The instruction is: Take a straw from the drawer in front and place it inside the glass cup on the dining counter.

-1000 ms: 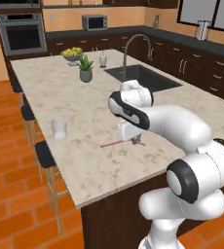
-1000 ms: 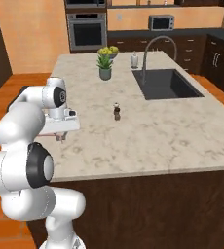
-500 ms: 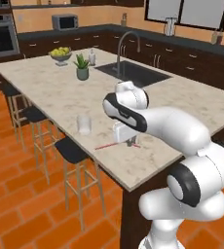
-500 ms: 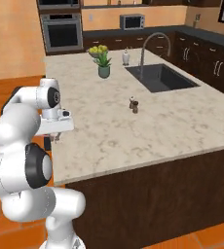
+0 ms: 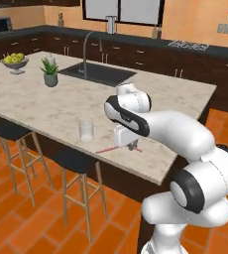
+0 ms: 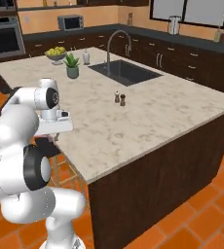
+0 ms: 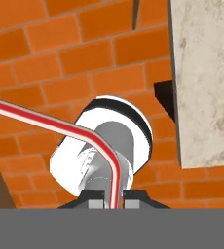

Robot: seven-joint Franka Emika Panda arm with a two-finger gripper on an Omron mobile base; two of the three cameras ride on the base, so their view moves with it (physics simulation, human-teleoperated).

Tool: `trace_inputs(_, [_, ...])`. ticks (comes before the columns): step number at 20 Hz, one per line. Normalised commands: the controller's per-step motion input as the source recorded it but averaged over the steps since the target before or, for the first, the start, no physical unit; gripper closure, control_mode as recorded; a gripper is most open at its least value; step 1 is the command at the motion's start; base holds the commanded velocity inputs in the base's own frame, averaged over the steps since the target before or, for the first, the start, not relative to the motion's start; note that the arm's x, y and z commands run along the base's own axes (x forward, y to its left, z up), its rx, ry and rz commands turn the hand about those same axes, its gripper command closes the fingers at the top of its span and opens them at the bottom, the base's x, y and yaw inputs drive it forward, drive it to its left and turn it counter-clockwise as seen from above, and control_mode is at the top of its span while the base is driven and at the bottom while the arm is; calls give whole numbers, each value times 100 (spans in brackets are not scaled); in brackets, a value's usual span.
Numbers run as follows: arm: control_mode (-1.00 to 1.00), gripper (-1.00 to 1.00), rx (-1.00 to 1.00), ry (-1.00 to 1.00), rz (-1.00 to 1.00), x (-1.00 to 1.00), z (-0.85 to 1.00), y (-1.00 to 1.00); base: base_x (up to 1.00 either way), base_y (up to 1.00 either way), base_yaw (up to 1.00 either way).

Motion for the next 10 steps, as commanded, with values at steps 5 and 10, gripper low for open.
trace_inputs(5, [100,100,0,0,0,0,0,0,0,96,-55])
trace_inputs(10, [100,100,0,0,0,0,0,0,0,93,-56])
